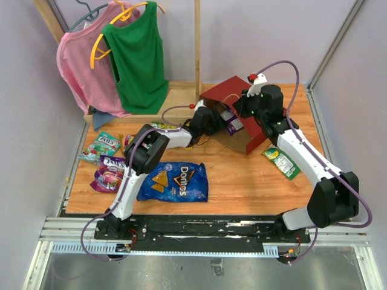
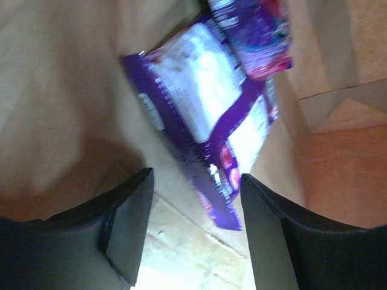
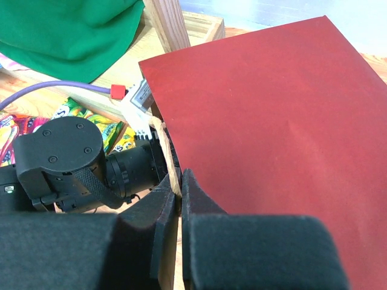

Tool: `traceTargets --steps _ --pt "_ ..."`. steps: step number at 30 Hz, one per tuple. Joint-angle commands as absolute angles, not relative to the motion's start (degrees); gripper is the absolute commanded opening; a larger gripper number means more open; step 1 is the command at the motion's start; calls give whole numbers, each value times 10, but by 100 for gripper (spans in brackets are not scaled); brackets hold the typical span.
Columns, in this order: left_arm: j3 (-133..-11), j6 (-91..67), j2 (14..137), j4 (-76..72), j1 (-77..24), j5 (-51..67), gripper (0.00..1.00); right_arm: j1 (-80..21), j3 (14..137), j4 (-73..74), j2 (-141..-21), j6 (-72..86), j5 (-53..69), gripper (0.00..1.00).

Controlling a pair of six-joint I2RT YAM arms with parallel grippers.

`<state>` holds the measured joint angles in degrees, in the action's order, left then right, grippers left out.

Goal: Take the snacks out of the paper bag
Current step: Take out the snack from the paper bag.

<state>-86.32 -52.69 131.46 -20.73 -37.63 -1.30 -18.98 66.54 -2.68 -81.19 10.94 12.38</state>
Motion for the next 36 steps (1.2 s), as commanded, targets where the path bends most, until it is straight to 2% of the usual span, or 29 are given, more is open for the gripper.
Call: traceTargets --steps 1,8,12,16,21,27,36 --pt "-826 -534 1310 -221 -383 -51 62 -188 659 -40 -808 107 124 4" --pt "-847 -534 1333 -216 -390 -65 55 -188 659 -43 -813 112 132 4" --pt "-859 -535 1344 -214 -391 -63 36 -188 657 -42 -812 111 130 4" --pt "-858 -531 1344 -210 -392 -67 27 -188 658 -42 -815 111 130 4" --pt "-852 -532 1340 -207 -392 -74 2 -188 659 -43 -817 111 131 4" --pt "-802 -528 1292 -228 -392 -85 0 -188 658 -42 -813 109 128 4" --pt "-666 -463 1120 -278 -392 -51 1 -188 659 -41 -817 108 126 4"
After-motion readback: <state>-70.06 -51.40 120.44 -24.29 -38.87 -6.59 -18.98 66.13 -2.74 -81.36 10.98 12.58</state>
